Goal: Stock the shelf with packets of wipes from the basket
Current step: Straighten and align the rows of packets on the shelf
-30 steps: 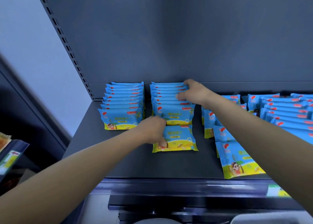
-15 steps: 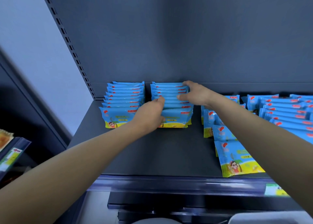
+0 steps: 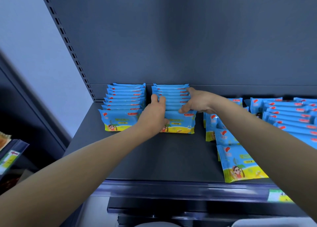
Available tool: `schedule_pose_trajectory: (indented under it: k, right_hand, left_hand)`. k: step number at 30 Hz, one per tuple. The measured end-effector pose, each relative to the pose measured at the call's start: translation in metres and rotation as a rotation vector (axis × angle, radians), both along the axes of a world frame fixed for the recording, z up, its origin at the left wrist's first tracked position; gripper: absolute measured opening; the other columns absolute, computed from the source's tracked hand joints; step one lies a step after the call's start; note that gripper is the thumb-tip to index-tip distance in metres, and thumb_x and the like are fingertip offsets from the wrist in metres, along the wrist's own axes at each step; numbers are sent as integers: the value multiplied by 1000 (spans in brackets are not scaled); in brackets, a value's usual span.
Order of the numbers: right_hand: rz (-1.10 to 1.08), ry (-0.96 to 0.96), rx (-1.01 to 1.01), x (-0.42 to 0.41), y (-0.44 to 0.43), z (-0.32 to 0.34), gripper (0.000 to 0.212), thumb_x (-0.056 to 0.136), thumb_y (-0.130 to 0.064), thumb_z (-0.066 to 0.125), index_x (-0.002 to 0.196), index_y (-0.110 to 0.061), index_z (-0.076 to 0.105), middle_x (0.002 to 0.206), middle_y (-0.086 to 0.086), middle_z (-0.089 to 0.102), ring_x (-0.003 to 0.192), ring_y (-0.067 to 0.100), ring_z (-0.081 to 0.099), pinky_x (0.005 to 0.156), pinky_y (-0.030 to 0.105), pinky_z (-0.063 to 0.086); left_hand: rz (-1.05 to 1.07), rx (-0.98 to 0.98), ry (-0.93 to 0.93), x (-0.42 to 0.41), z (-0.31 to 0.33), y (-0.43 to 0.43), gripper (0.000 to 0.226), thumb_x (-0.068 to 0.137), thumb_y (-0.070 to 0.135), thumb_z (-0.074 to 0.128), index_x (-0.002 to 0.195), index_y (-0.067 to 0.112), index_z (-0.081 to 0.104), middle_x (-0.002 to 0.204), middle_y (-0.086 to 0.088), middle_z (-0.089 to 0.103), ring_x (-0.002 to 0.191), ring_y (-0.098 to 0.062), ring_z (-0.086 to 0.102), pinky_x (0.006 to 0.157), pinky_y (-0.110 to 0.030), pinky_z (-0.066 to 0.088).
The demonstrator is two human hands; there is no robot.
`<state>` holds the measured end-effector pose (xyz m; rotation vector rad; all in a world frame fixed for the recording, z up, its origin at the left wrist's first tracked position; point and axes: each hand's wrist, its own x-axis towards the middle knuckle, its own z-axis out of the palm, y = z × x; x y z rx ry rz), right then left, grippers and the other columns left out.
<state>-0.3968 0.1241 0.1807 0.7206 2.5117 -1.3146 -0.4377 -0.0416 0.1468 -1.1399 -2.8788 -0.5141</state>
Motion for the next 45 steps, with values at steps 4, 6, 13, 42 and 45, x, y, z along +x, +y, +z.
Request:
schedule_pose_trajectory:
  k: [4, 6, 13, 42, 45]
  right_hand:
    - [-34, 59, 0, -1, 3, 3, 77, 75, -14, 77, 138, -15, 32, 107, -3, 58, 97, 18, 59, 82, 31, 50]
    - [-38, 93, 70, -3, 3, 5, 72, 78, -18, 75, 137, -13, 34, 108, -3, 54, 94, 16, 55, 77, 27, 45]
    - [-84, 209, 271, -8, 11, 14, 56, 88, -16, 61, 139, -7, 39, 138, 9, 47, 119, 23, 50, 90, 27, 40]
    - [250, -460, 447, 32, 135, -3, 85, 63, -74, 62, 126, -17, 54, 123, 0, 62, 108, 20, 60, 103, 41, 42]
    - [298, -522, 367, 27, 138, -4, 77, 62, -73, 64, 115, -17, 62, 116, 1, 66, 103, 20, 62, 101, 41, 43]
  left_hand:
    - [-2, 20, -34, -3, 3, -4, 63, 74, 14, 75, 122, 9, 35, 121, -10, 34, 86, -33, 61, 76, -40, 53]
    - [-8, 23, -42, -4, 4, -6, 64, 73, 12, 75, 123, 10, 34, 121, -10, 34, 88, -32, 61, 78, -42, 54]
    - [-43, -80, 82, -1, 8, -10, 68, 76, 14, 71, 130, 9, 31, 130, -12, 29, 89, -28, 57, 76, -39, 54]
    - [-491, -154, 7, 95, -23, 125, 102, 50, 66, 74, 127, 12, 35, 136, -6, 26, 132, -27, 13, 111, -43, 11]
    - [-483, -186, 16, 95, -23, 129, 100, 51, 66, 73, 125, 9, 37, 131, -5, 27, 130, -27, 13, 110, -42, 11]
